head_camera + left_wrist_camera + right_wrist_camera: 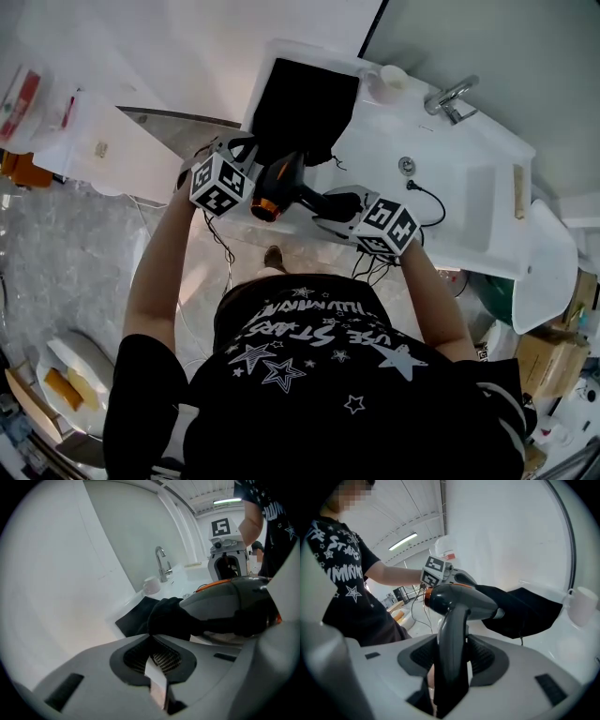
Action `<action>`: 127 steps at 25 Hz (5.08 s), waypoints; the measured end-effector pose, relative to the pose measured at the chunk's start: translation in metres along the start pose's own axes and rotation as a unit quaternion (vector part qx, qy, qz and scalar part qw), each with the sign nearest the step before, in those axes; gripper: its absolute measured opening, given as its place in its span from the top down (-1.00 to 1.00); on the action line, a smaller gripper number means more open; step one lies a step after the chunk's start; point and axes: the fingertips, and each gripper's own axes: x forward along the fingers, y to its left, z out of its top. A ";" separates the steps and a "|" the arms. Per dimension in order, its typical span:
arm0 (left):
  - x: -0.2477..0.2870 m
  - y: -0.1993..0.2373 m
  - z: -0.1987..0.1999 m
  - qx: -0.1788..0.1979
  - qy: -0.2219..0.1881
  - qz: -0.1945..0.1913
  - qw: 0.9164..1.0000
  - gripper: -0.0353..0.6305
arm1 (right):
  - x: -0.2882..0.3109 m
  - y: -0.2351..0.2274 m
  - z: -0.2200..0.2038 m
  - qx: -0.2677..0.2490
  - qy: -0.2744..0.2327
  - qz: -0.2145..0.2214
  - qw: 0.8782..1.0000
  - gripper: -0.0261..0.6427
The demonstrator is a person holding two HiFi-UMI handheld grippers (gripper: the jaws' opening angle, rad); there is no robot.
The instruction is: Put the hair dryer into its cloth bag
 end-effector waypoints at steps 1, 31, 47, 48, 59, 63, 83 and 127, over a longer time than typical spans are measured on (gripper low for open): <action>0.000 0.002 0.001 0.000 -0.002 0.000 1.000 0.83 | 0.002 -0.005 0.000 -0.001 0.002 -0.009 1.000 0.34; -0.008 0.008 0.013 -0.037 -0.045 -0.021 0.998 0.83 | 0.037 -0.133 0.024 0.086 -0.009 -0.267 0.960 0.34; -0.018 0.002 0.007 -0.072 -0.054 -0.019 0.996 0.83 | 0.053 -0.170 0.043 0.084 0.012 -0.342 0.936 0.34; -0.018 0.001 0.005 -0.073 -0.052 -0.016 0.996 0.83 | 0.054 -0.170 0.043 0.084 0.013 -0.344 0.935 0.34; -0.013 0.003 -0.002 -0.107 -0.031 0.019 0.994 0.81 | 0.059 -0.168 0.037 0.109 0.018 -0.346 0.932 0.32; -0.014 0.002 -0.004 -0.127 -0.021 0.030 0.991 0.76 | 0.051 -0.159 0.038 0.100 0.005 -0.334 0.937 0.27; -0.058 -0.033 0.040 -0.170 -0.038 0.141 0.975 0.39 | -0.063 -0.108 0.004 0.106 -0.107 -0.325 0.934 0.51; -0.209 -0.273 0.000 -0.371 -0.055 0.213 0.902 0.87 | -0.109 0.086 -0.049 0.039 -0.130 -0.247 0.959 0.90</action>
